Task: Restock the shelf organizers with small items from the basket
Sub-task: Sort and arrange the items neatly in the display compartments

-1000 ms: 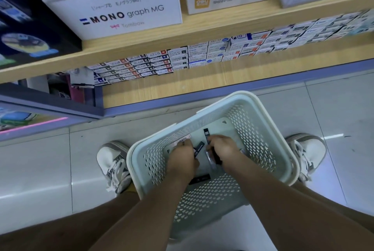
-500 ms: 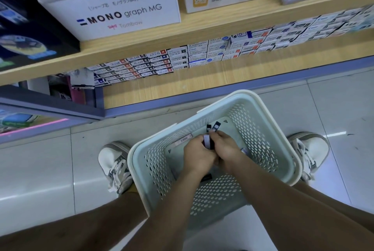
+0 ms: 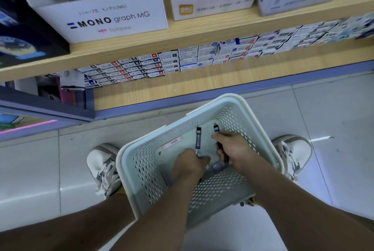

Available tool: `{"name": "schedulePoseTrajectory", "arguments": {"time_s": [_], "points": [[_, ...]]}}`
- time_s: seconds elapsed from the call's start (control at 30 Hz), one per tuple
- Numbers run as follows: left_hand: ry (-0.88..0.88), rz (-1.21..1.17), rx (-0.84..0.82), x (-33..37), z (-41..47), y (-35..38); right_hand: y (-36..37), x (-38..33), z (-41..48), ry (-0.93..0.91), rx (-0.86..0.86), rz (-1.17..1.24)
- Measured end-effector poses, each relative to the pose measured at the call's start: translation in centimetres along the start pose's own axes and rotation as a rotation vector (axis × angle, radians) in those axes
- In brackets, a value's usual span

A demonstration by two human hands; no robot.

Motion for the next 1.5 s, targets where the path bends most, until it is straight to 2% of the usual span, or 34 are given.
{"name": "schedulePoseTrajectory", "arguments": {"time_s": [0.1, 0.27, 0.33, 0.47, 0.67, 0.8, 0.9, 1.03, 1.17, 1.27, 1.33, 1.43, 1.5], "points": [[0.001, 0.002, 0.030, 0.5, 0.1, -0.1, -0.6, 0.0, -0.4, -0.047, -0.053, -0.028], [0.065, -0.502, -0.080, 1.0, -2.2, -2.4, -0.4, -0.5, -1.7, -0.070, -0.054, -0.091], [0.107, -0.625, -0.155, 1.0, -3.3, -3.8, -0.2, -1.0, -2.7, -0.064, -0.093, -0.109], [0.298, -0.692, -0.217, 1.0, -6.1, -6.8, -0.1, -3.0, -6.8, -0.093, -0.199, -0.129], [0.443, -0.649, -0.151, 1.2, -10.9, -12.4, 1.3, -6.2, -13.2, -0.255, -0.295, -0.026], [0.579, -0.795, -0.198, 1.5, -14.7, -17.3, 2.3, -9.1, -17.2, -0.310, -0.360, 0.147], [0.641, -0.882, -0.142, 1.5, -17.9, -21.3, 2.8, -11.8, -20.1, -0.342, -0.361, 0.156], [0.745, -0.751, -0.080, 1.6, -22.2, -26.4, 3.6, -15.4, -25.1, -0.420, -0.442, -0.004], [0.834, -0.446, 0.014, 1.8, -25.2, -31.0, 5.1, -18.6, -29.9, -0.467, -0.575, -0.148], [0.908, -0.260, 0.088, 2.1, -26.3, -33.3, 5.9, -20.4, -32.4, -0.576, -0.590, -0.201], [0.934, -0.178, 0.097, 2.2, -26.6, -34.0, 6.2, -21.1, -33.0, -0.644, -0.542, -0.215], [0.925, -0.225, 0.116, 2.2, -26.7, -34.5, 6.7, -21.3, -32.3, -0.721, -0.443, -0.276], [0.882, -0.322, 0.196, 2.0, -26.5, -35.2, 7.0, -21.6, -31.8, -0.711, -0.449, -0.275]]}}
Point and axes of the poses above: each hand's wrist, its own z-axis towards the middle knuckle, its own y-axis out of the palm, x = y × z, the point moved 2 cm from there along z, towards the middle knuckle, and after that the axes turned 14 degrees about z, right-handed, at the moved point
